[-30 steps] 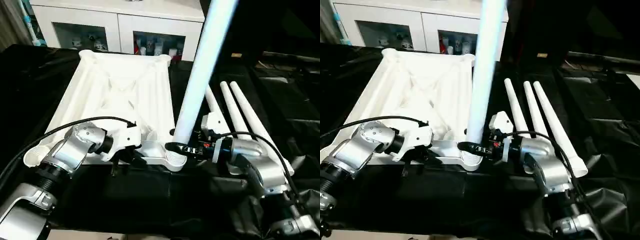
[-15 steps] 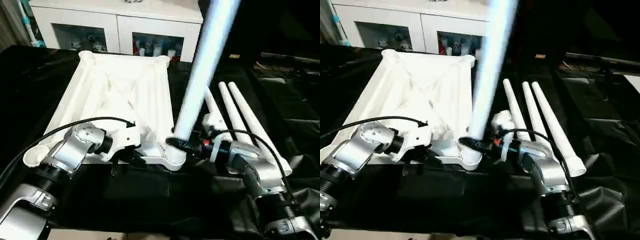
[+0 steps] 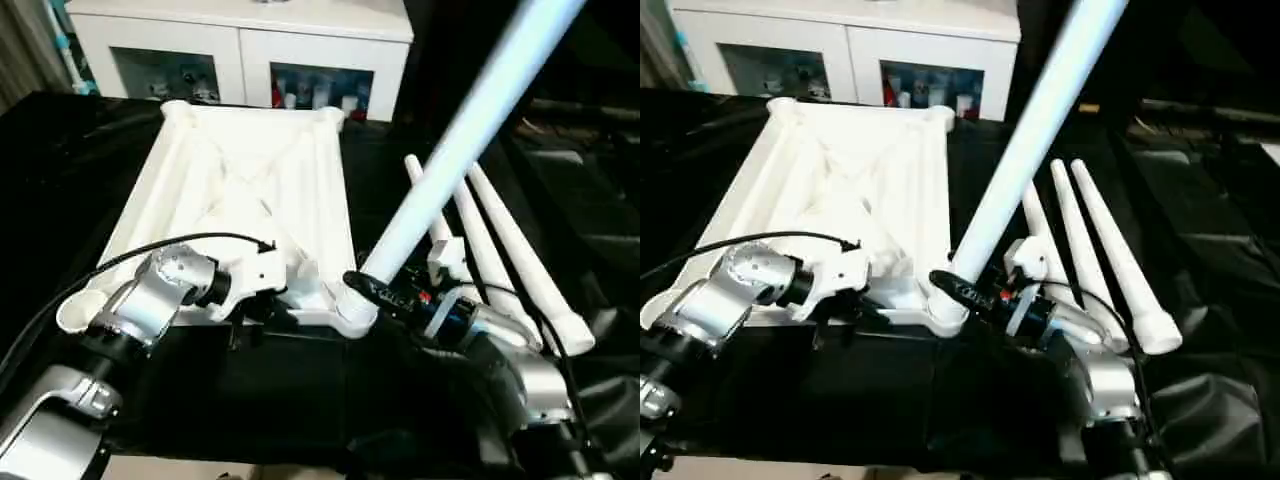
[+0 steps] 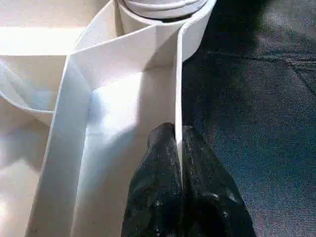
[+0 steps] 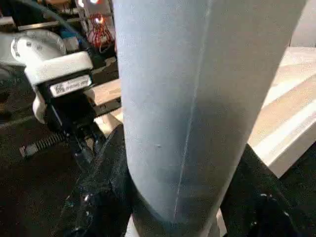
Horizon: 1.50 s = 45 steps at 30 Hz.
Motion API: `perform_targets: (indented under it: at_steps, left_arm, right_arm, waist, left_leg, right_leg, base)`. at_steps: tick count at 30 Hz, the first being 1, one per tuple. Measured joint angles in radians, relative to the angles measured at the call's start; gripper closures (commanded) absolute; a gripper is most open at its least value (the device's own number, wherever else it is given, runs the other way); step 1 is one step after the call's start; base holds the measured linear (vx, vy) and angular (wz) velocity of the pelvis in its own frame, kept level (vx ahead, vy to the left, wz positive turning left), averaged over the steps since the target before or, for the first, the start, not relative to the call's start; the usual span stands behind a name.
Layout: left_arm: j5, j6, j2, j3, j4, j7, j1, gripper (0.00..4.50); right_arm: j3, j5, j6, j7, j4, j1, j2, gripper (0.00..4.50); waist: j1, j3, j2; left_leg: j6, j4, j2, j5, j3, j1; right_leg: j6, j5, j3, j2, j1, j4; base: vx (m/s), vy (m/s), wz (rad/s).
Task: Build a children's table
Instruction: Insert table leg to table base
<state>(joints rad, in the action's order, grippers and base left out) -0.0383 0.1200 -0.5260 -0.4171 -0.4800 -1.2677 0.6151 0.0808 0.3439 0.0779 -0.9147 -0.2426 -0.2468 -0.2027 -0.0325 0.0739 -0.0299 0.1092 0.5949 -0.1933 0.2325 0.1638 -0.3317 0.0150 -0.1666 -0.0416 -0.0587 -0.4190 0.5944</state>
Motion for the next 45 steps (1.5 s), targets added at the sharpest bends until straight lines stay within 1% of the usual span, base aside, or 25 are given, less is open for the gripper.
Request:
perform_targets:
  at_steps: [7,11,13,17,19,23,27,30,35,38,40,45]
  left_arm:
    - [-0.003,-0.013,0.002,0.000,-0.005,-0.001,0.001,4.50]
    - [-0.003,-0.015,0.001,0.000,-0.004,-0.004,0.001,4.50]
    - [-0.002,-0.015,-0.003,0.000,-0.001,-0.006,0.001,4.50]
    - [-0.002,-0.014,-0.007,0.000,0.020,-0.006,-0.007,4.50]
    - [-0.002,-0.011,-0.013,0.000,0.039,-0.006,-0.015,4.50]
    - [-0.002,-0.009,-0.018,0.000,0.044,-0.012,-0.018,4.50]
    - [0.001,-0.015,-0.022,0.000,0.045,-0.014,-0.021,4.50]
    - [0.004,-0.021,-0.028,0.005,0.046,-0.030,-0.026,4.50]
    - [0.008,-0.039,-0.046,0.008,0.059,-0.076,-0.036,4.50]
    - [0.006,-0.060,-0.051,0.006,0.055,-0.092,-0.035,4.50]
    - [0.005,-0.066,-0.053,0.006,0.051,-0.094,-0.034,4.50]
    - [0.003,-0.079,-0.056,0.007,0.034,-0.092,-0.034,4.50]
  right_arm:
    - [0.022,-0.016,-0.004,-0.014,0.025,-0.004,-0.031,2.66]
    - [0.045,-0.033,0.004,-0.047,0.024,-0.031,-0.060,2.66]
    - [0.064,-0.044,0.023,-0.080,0.012,-0.064,-0.080,2.66]
    - [0.087,-0.067,0.057,-0.138,-0.016,-0.114,-0.099,2.66]
    - [0.094,-0.067,0.074,-0.171,-0.030,-0.136,-0.109,2.66]
    - [0.104,-0.067,0.078,-0.200,-0.049,-0.157,-0.122,2.66]
    - [0.107,-0.067,0.077,-0.222,-0.079,-0.174,-0.124,2.66]
    - [0.107,-0.067,0.063,-0.248,-0.091,-0.175,-0.120,2.66]
    - [0.121,-0.067,-0.005,-0.335,-0.135,-0.189,-0.118,2.66]
    - [0.127,-0.067,-0.052,-0.384,-0.191,-0.215,-0.114,2.66]
    - [0.132,-0.067,-0.069,-0.396,-0.207,-0.221,-0.113,2.66]
    - [0.134,-0.070,-0.101,-0.403,-0.253,-0.236,-0.097,2.66]
  waist:
    - [0.001,0.002,-0.002]
    - [0.001,0.002,-0.003]
    - [0.001,0.003,-0.007]
    - [0.001,0.003,-0.023]
    - [0.001,0.001,-0.026]
    - [0.002,0.000,-0.028]
    - [0.001,-0.004,-0.034]
    - [0.001,-0.005,-0.034]
    - [0.000,-0.008,-0.037]
    - [0.002,-0.010,-0.041]
    - [0.001,-0.012,-0.043]
    - [0.001,-0.013,-0.044]
  left_leg:
    - [0.000,-0.005,0.000,0.000,0.000,0.000]
    - [0.000,-0.006,0.000,0.000,0.000,0.000]
    - [0.000,-0.007,0.000,0.000,0.000,0.000]
    - [0.000,-0.010,-0.001,0.000,0.000,0.000]
    - [0.000,-0.010,-0.001,0.000,0.000,0.000]
    - [0.000,-0.010,-0.001,0.000,0.001,0.000]
    - [0.000,-0.010,-0.001,0.000,0.001,0.001]
    - [0.000,-0.010,-0.002,0.000,0.001,0.001]
    - [-0.001,-0.009,-0.002,-0.001,0.002,0.001]
    - [-0.005,-0.009,-0.003,-0.003,0.004,0.001]
    - [-0.005,-0.009,-0.003,-0.003,0.005,0.002]
    - [-0.004,-0.009,-0.004,-0.003,0.005,0.005]
  right_leg:
    - [0.000,0.000,0.000,0.000,0.000,-0.001]
    - [-0.001,0.000,0.000,0.000,0.000,-0.001]
    - [-0.001,0.000,0.000,0.000,0.000,0.000]
    - [-0.001,0.000,-0.001,0.000,0.000,0.000]
    - [-0.001,-0.001,-0.001,0.000,0.000,0.000]
    - [-0.001,-0.001,0.000,0.000,0.001,0.000]
    - [-0.002,-0.001,-0.001,0.000,0.000,0.000]
    - [-0.002,-0.001,0.000,0.000,0.001,0.000]
    - [0.003,-0.003,-0.001,0.000,0.001,0.001]
    - [0.005,-0.004,0.000,0.000,0.001,0.002]
    - [0.005,-0.004,0.000,0.000,0.001,0.002]
    - [0.005,-0.004,-0.001,0.000,0.004,0.002]
  base:
    - [0.000,0.000,0.00]
    - [0.000,0.000,0.00]
    - [0.000,0.000,0.00]
    - [0.000,0.000,0.00]
    - [0.000,0.000,0.00]
    - [0.000,0.000,0.00]
    - [0.000,0.000,0.00]
    - [0.000,0.000,0.00]
    - [0.000,0.000,0.00]
    - [0.000,0.000,0.00]
    - [0.000,0.000,0.00]
    - [0.000,0.000,0.00]
